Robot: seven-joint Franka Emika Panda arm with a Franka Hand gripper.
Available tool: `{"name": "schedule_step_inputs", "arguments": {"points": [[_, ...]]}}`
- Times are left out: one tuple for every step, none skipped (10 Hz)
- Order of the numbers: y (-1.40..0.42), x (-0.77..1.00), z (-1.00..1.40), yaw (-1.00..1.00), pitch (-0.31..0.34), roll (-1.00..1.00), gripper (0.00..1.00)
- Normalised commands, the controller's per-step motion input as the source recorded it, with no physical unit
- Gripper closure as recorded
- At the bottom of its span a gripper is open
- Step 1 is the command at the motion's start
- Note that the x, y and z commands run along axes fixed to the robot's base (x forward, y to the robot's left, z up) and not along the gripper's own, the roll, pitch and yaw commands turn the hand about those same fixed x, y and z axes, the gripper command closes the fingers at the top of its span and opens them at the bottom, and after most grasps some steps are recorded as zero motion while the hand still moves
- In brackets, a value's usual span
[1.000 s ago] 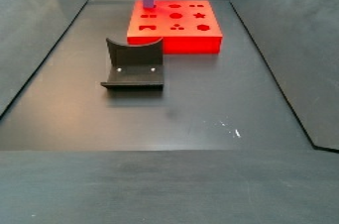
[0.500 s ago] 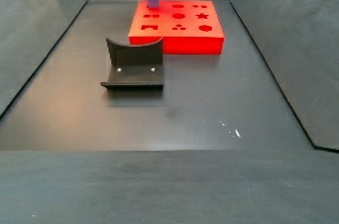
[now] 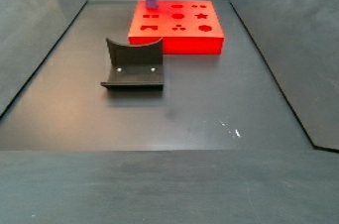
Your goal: Insert the rectangle object.
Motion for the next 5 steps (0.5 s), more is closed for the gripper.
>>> {"name": "schedule_step_inputs", "arguments": {"points": [[0.00,0.34,-1.00,0.00,-0.023,0.00,1.00],[0.00,0.07,-1.00,0.00,-0.097,0.00,1.00],[0.00,0.03,-1.00,0.00,-0.076,0.00,1.00],[0.02,0.00,-1.00,0.00,-0.077,0.00,1.00],[0.00,0.00,0.00,0.00,0.000,-0.03,1.00]]}}
